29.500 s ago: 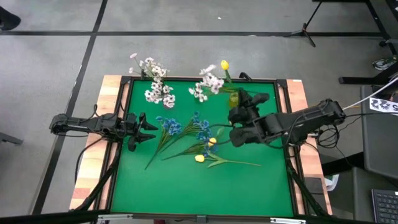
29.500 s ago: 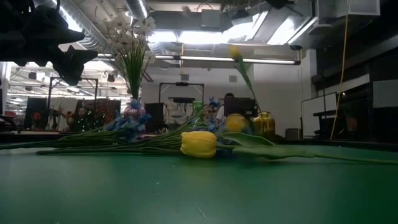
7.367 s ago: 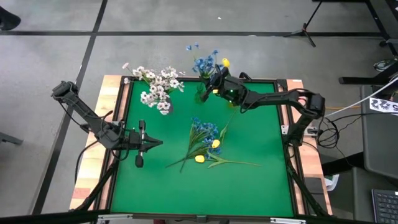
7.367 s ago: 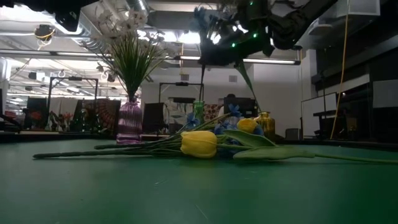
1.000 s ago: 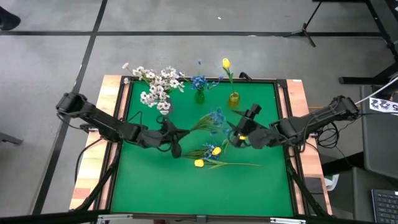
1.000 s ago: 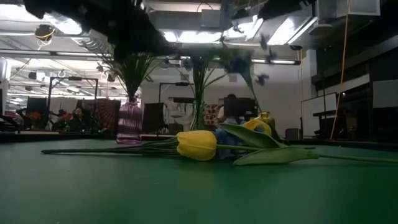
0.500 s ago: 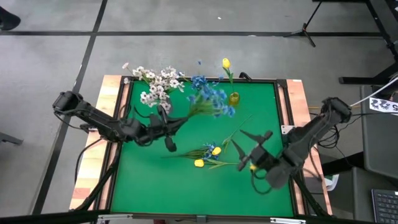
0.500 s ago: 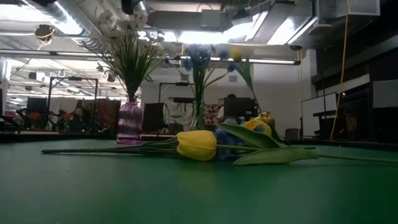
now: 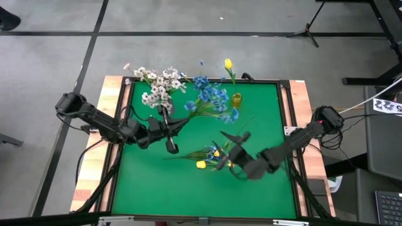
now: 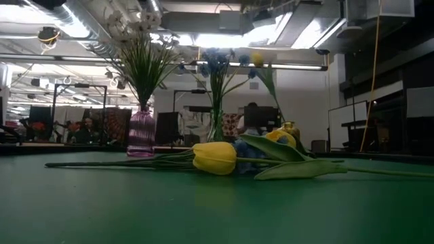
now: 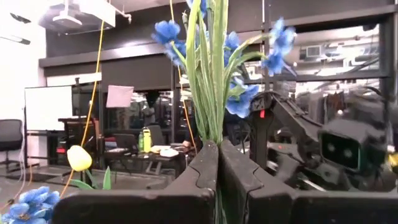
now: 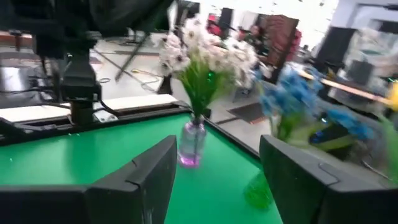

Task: Sort flowers into vase by color
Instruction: Put the top blue flower into the green vase

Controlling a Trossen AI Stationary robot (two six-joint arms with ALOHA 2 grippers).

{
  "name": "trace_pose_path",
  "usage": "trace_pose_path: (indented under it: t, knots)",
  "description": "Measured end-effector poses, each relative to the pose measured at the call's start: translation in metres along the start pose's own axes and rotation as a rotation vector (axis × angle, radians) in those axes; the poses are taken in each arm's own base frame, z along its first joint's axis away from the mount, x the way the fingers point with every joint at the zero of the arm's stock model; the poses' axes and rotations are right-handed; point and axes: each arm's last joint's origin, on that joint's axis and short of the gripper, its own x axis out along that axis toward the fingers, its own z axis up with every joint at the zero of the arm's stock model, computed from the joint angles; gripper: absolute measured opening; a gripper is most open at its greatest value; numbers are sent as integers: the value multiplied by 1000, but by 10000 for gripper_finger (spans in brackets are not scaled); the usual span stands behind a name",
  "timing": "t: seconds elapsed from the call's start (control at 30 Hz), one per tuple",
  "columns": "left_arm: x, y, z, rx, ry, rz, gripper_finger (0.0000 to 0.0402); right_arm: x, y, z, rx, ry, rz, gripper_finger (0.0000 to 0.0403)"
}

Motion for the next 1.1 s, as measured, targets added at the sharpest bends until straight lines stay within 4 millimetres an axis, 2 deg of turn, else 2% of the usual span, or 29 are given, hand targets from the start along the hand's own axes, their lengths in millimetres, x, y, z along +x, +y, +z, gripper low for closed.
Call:
trace_pose_path:
  t: [0.1, 0.2, 0.33, 0.5, 0.63, 0.93, 1.1]
  knots:
    - [1, -3, -4, 16, -15, 2, 1, 23, -3, 16, 15, -113, 109, 230]
    - [1, -5, -4, 45, -56, 9, 0, 39, -11, 34, 37, -322, 197, 230]
    - [-1, -8, -1, 101, -124, 25, 0, 56, -22, 40, 57, -446, 224, 230]
    - [0, -8, -2, 193, -167, 55, 0, 76, -32, 41, 134, -513, 349, 230]
    - [3, -6, -8, 236, -157, 68, 0, 84, -37, 42, 148, -554, 405, 230]
    - [9, -1, -16, 258, -148, 92, 0, 88, -39, 40, 136, -515, 356, 230]
    - [10, -1, -16, 265, -149, 88, 0, 97, -45, 39, 158, -514, 343, 230]
